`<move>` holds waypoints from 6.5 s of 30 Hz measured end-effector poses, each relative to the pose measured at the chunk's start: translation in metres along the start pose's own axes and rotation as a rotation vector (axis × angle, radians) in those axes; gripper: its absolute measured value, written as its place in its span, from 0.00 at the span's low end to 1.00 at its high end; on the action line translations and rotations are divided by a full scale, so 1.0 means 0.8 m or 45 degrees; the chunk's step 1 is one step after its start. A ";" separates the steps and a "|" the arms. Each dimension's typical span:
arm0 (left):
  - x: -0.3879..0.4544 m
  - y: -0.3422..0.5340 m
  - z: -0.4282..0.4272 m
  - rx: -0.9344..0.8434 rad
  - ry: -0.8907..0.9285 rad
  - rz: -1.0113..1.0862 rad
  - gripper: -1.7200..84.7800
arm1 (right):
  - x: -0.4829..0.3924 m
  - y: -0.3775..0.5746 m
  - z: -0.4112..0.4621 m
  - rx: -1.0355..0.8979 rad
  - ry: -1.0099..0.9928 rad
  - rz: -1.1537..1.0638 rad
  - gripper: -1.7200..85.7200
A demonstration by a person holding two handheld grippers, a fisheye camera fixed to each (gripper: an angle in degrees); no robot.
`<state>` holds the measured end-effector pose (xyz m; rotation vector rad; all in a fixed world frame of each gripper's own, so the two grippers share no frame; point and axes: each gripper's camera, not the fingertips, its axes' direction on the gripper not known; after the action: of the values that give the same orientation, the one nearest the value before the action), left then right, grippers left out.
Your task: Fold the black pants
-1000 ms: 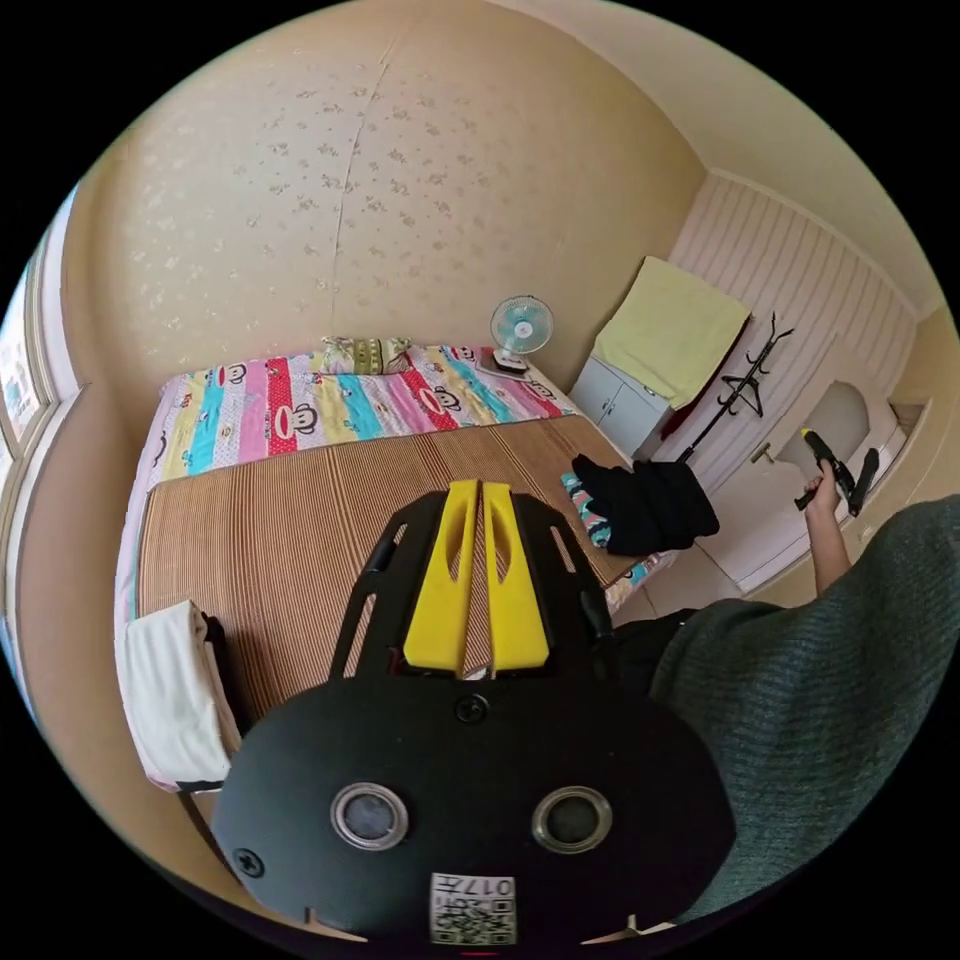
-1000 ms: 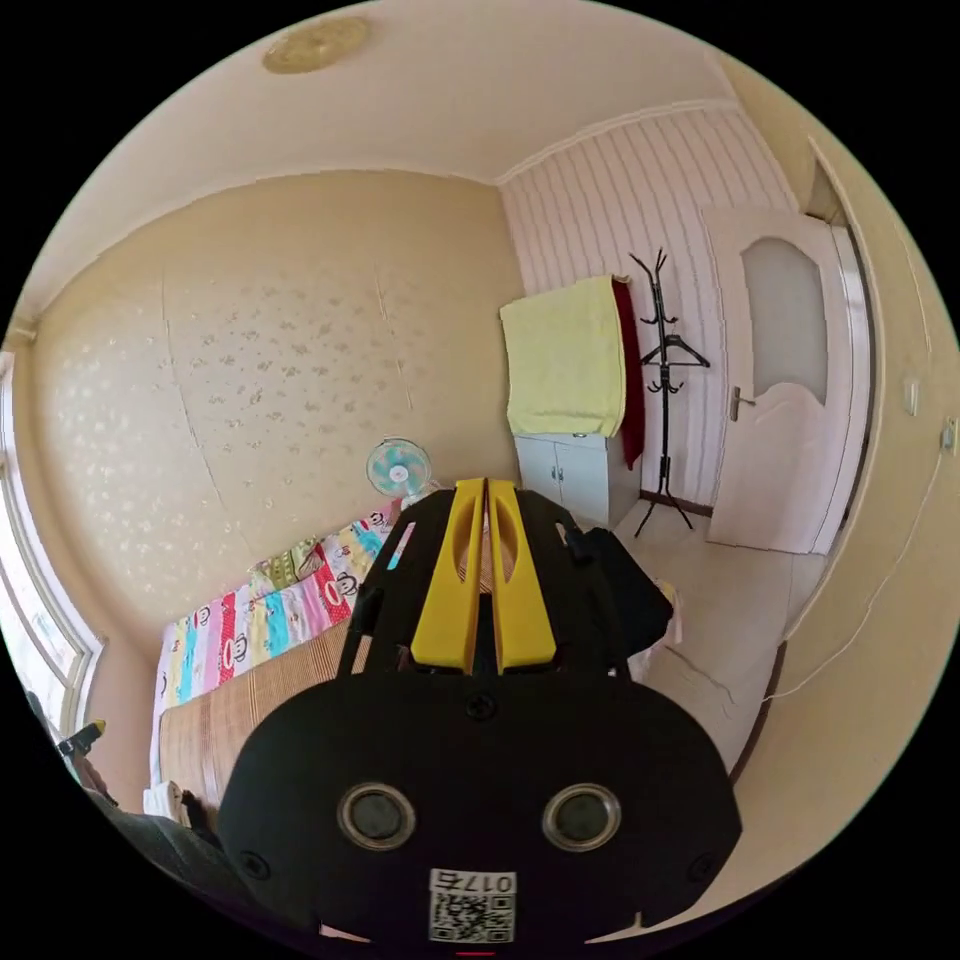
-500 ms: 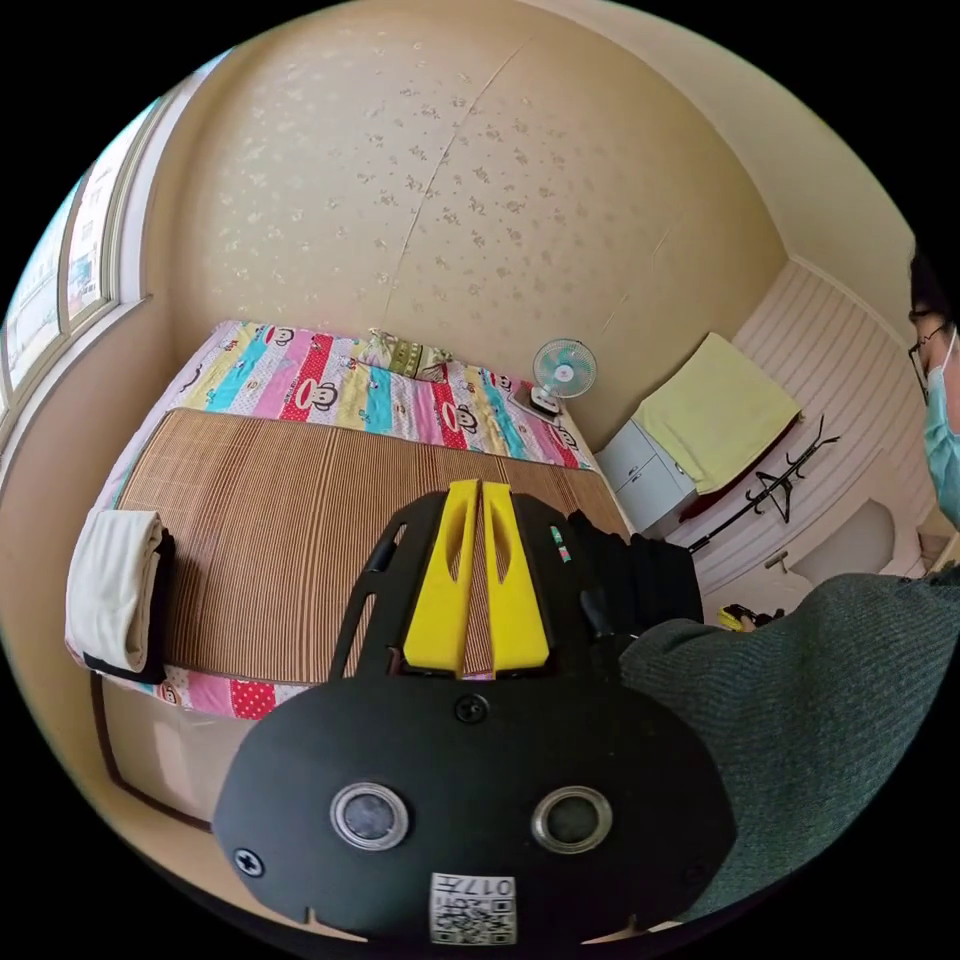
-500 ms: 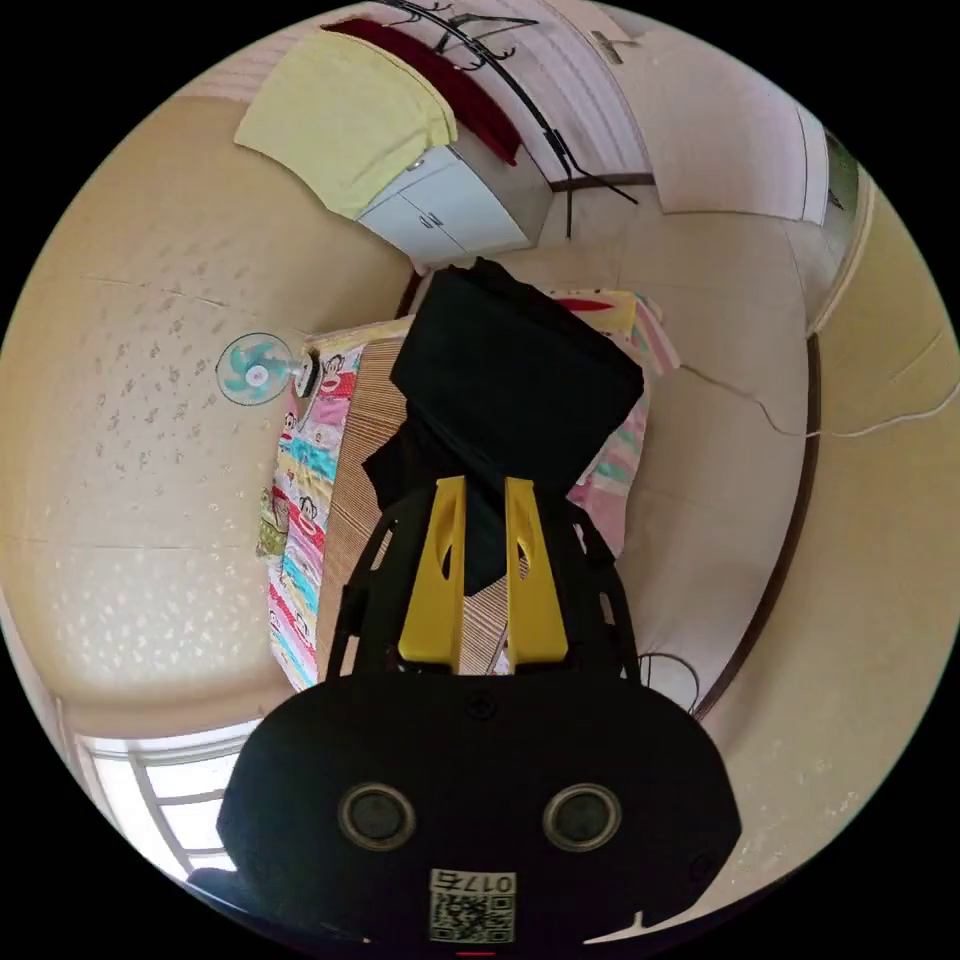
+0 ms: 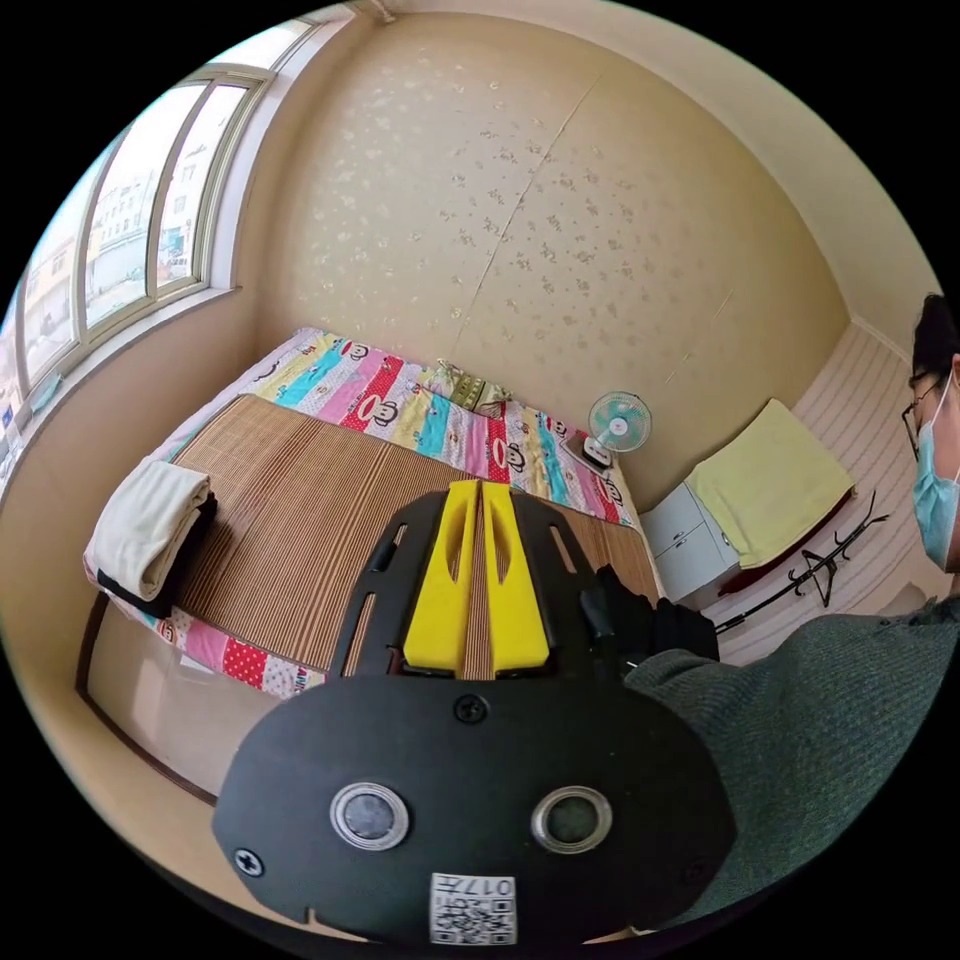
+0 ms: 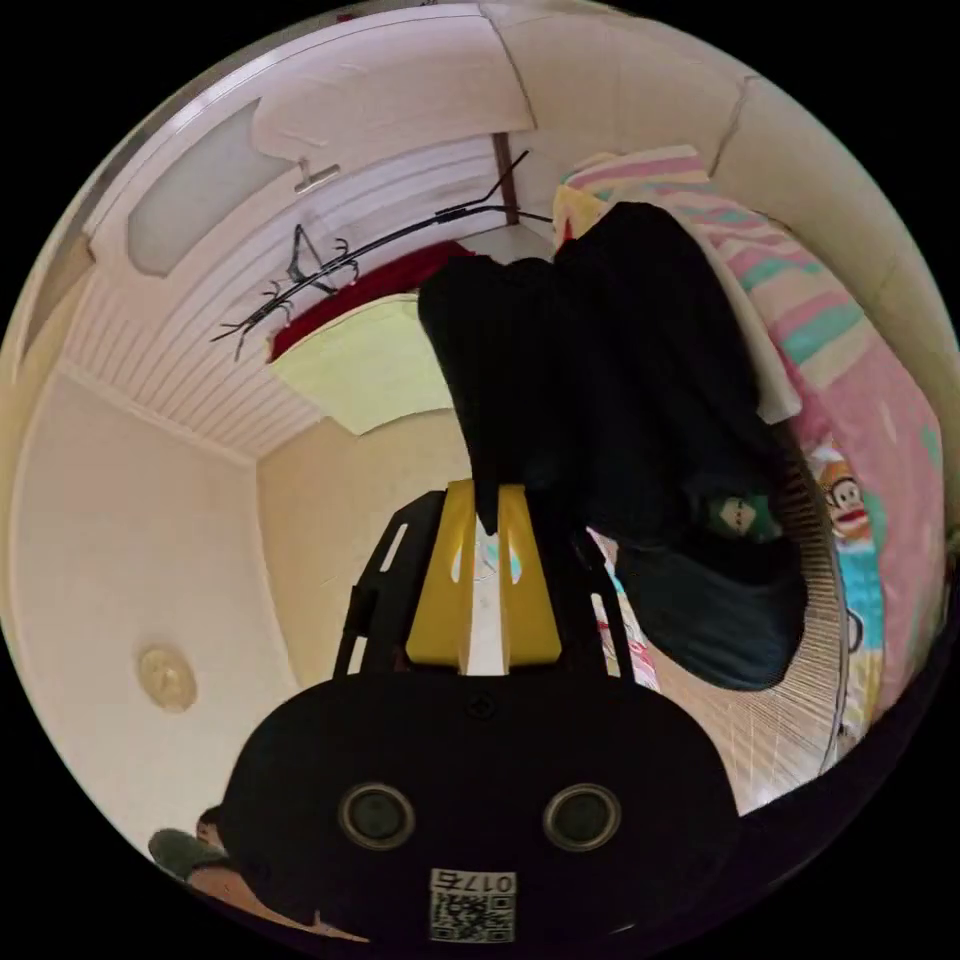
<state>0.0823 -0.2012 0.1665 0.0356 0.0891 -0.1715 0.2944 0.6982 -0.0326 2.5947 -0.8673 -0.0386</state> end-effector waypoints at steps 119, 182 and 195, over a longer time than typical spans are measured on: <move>-0.275 -0.059 0.432 -1.170 1.809 -0.544 0.28 | 0.157 0.768 0.541 -2.106 -2.590 0.000 0.02; -0.155 -0.172 0.122 -0.305 1.641 0.199 0.10 | 0.289 0.907 0.434 -2.217 -0.366 -1.361 0.06; -0.244 -0.275 0.004 0.231 1.299 0.161 0.09 | 0.150 1.283 0.600 -2.374 -0.715 -2.089 0.10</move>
<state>-0.1466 -0.3852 0.1818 0.3080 1.0873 -0.0199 -0.2674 -0.2927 -0.0689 0.7307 1.0245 -1.2367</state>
